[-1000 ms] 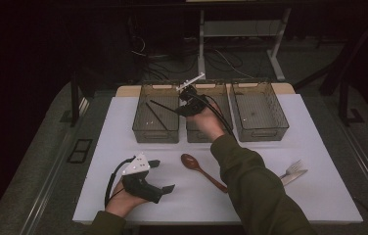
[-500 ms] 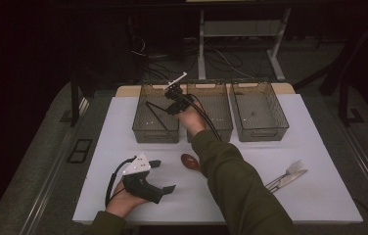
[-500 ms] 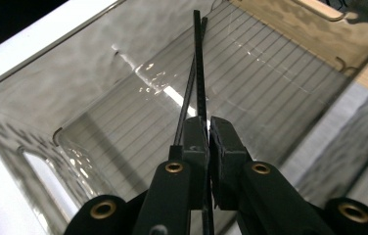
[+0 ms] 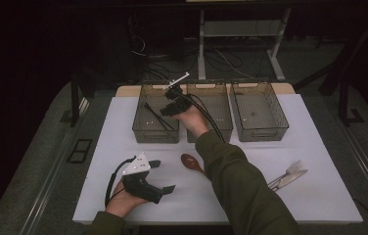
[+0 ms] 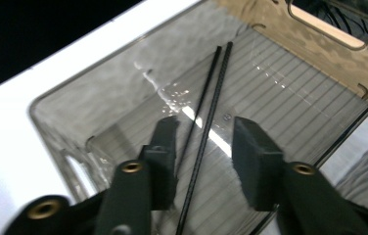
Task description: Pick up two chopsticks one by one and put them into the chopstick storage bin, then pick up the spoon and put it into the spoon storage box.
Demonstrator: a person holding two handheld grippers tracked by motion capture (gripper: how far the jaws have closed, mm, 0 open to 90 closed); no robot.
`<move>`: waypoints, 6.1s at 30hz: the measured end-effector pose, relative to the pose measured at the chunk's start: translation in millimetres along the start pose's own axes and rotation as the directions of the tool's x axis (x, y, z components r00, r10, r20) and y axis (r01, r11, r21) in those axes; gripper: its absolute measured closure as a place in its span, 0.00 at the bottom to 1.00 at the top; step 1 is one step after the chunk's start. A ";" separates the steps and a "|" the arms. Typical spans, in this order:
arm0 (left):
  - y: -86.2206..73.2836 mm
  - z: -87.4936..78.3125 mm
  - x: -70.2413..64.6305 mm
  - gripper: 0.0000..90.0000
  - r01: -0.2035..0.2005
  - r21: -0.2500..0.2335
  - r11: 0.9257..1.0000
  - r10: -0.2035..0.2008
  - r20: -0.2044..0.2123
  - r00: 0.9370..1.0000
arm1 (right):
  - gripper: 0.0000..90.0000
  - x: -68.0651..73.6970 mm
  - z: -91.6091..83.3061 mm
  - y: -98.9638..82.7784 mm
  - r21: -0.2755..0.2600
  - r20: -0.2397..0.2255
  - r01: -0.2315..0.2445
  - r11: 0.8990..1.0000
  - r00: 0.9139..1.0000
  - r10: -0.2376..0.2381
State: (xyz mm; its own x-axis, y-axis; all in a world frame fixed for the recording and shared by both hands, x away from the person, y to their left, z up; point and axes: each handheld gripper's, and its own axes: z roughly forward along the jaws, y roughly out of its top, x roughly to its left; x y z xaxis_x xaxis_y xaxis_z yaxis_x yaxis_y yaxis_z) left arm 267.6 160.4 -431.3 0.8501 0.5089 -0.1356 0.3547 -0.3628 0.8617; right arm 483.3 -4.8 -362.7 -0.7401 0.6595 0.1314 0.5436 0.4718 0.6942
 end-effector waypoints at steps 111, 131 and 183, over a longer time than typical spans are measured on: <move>28.4 51.2 -13.7 0.99 -0.039 0.097 0.995 0.029 0.098 0.995 | 0.20 -41.9 -209.6 -314.5 -0.255 0.023 -0.024 0.967 0.999 0.031; 38.3 124.6 -38.4 0.99 -0.153 0.225 0.962 0.109 0.199 0.974 | 0.20 -42.9 -210.4 -314.9 -0.256 0.024 -0.028 0.966 0.999 0.035; 55.5 78.1 38.5 0.40 0.019 0.130 0.991 -0.020 0.007 1.000 | 0.20 -42.9 -210.0 -315.7 -0.246 0.020 -0.025 0.969 0.999 0.031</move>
State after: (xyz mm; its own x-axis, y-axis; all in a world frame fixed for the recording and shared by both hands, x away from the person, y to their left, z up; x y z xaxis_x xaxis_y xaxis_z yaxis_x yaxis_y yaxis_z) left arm 350.4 98.8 -426.9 0.8453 0.5108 -0.1565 0.4186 -0.4512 0.7882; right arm 260.4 -304.9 -438.9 -0.7149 0.6853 0.1387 0.4481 0.2968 0.8433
